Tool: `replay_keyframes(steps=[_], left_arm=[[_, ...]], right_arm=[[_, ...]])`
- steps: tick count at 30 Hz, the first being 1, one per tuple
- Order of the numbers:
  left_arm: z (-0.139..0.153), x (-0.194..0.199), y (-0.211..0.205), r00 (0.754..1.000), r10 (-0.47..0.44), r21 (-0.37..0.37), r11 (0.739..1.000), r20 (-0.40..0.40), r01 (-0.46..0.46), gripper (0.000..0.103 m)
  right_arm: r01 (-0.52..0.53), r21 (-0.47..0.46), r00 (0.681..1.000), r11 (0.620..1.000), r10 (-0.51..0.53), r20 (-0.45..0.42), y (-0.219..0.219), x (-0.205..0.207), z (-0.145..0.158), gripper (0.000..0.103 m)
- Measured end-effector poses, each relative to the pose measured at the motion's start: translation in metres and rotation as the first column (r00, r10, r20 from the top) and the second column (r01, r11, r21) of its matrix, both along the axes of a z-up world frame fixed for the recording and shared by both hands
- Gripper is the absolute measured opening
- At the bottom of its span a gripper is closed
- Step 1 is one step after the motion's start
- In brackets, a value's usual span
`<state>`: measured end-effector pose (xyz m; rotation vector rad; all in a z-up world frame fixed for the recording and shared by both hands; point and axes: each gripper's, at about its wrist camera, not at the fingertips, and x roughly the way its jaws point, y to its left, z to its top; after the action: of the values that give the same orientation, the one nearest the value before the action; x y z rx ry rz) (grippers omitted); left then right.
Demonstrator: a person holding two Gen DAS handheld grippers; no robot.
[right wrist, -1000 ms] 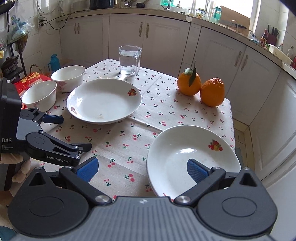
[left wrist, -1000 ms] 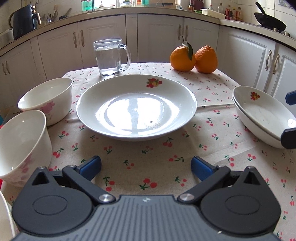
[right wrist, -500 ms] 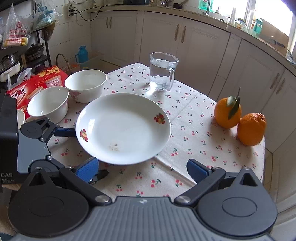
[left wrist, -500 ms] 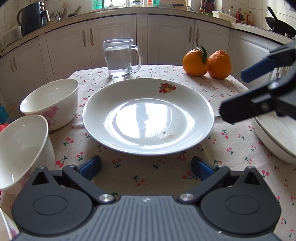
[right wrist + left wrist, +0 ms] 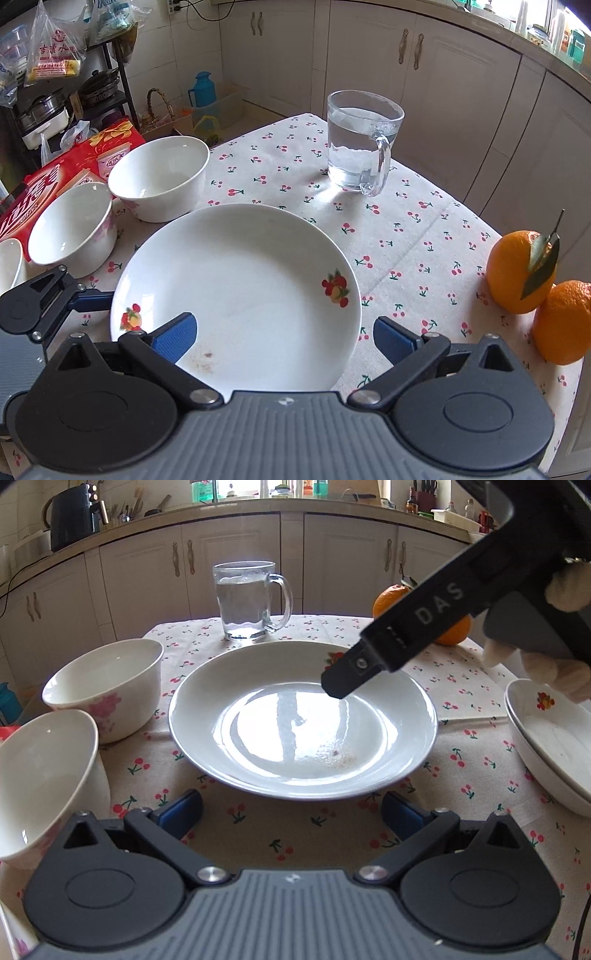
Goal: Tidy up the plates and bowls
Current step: 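Move the right tool to the rim of the flower-print white plate, then close the right tool on the plate rim and lift it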
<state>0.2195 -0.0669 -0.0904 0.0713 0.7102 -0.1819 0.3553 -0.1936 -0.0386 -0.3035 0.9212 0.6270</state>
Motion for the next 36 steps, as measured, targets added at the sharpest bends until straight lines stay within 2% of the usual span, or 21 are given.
replay_keyframes(steps=[9,14,18,28,36], left_arm=[[0.000,0.000,0.000,1.000,0.000,-0.002,1.000,0.003,0.000,0.102],[0.002,0.000,0.000,1.000,-0.007,-0.009,1.000,0.016,0.007,0.099],[0.003,0.001,0.000,1.000,-0.015,-0.009,1.000,0.022,0.015,0.095],[0.002,0.003,-0.002,0.999,-0.030,0.015,0.999,0.029,0.029,0.094],[0.002,0.003,-0.004,0.998,-0.049,0.043,0.998,0.042,0.047,0.093]], right_arm=[[-0.009,0.057,0.999,0.998,0.011,-0.049,0.005,0.040,-0.021,0.100],[-0.017,0.122,0.994,0.992,0.030,-0.102,0.003,0.057,-0.031,0.083],[-0.027,0.150,0.994,0.988,0.043,-0.104,0.003,0.062,-0.035,0.081],[-0.043,0.265,0.987,0.963,0.082,-0.140,-0.002,0.076,-0.037,0.079],[-0.041,0.263,0.988,0.964,0.079,-0.136,-0.001,0.073,-0.038,0.079]])
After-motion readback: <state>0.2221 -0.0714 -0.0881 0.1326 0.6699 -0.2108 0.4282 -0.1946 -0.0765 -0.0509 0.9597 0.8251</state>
